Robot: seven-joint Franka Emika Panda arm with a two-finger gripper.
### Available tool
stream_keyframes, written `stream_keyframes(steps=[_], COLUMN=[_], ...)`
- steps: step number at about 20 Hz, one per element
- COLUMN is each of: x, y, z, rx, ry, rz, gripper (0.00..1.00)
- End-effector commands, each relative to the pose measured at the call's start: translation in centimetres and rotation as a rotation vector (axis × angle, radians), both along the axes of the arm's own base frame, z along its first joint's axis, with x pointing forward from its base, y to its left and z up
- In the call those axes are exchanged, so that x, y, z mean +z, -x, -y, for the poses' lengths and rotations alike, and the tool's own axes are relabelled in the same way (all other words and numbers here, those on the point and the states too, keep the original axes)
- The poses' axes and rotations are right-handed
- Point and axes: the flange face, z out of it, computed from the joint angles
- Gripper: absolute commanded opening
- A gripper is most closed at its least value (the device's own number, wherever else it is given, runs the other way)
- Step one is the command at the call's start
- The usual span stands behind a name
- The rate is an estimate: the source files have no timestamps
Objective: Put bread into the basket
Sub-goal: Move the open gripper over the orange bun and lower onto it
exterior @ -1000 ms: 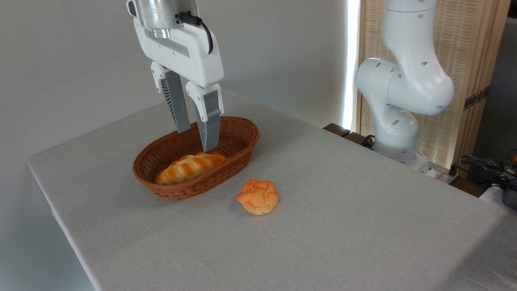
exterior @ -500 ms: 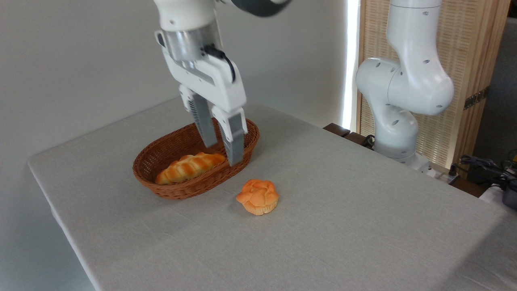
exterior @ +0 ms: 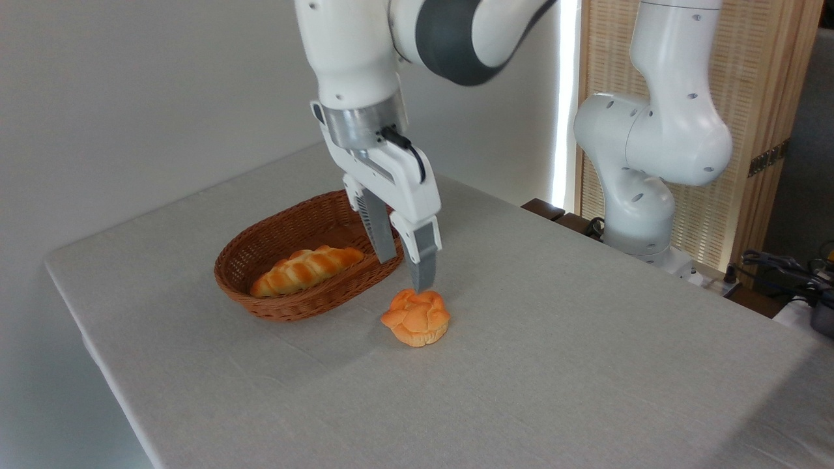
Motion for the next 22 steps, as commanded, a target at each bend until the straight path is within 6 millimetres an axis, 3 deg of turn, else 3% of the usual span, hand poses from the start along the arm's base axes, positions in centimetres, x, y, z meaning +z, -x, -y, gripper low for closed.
stream_keyframes(steps=[1,22], x=[-2.6,-7.0], y=[1.0,1.3], z=[-0.5,-0.3], rx=[-0.02,-0.024], ry=[-0.011,-0.012], rz=[0.037,0.034], gripper=[1.0,1.0])
